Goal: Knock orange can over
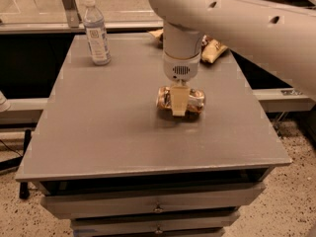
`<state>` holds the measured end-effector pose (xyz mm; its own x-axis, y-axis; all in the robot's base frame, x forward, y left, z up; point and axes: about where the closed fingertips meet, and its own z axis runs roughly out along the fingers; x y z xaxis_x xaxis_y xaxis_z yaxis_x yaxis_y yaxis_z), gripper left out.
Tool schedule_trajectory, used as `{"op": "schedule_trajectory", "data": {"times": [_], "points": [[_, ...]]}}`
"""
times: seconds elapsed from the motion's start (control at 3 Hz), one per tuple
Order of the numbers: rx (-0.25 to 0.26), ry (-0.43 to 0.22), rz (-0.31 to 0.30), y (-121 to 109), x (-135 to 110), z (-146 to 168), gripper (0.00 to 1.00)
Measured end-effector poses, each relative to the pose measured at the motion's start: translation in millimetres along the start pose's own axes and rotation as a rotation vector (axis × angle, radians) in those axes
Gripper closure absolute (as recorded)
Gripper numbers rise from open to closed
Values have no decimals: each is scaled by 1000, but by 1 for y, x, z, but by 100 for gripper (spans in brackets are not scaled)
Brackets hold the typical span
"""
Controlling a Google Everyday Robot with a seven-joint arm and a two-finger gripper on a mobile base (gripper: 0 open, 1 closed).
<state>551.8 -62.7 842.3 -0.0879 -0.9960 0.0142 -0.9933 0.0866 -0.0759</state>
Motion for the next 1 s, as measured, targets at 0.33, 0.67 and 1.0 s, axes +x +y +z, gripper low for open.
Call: {"op": "schedule_trajectory", "data": {"times": [0.33,0.67,1.0], "points": [[39,30,24,-4,1,-1,35],[73,7,37,-5,-7,-9,12],[93,-47,54,-1,-16,-22,0]]}}
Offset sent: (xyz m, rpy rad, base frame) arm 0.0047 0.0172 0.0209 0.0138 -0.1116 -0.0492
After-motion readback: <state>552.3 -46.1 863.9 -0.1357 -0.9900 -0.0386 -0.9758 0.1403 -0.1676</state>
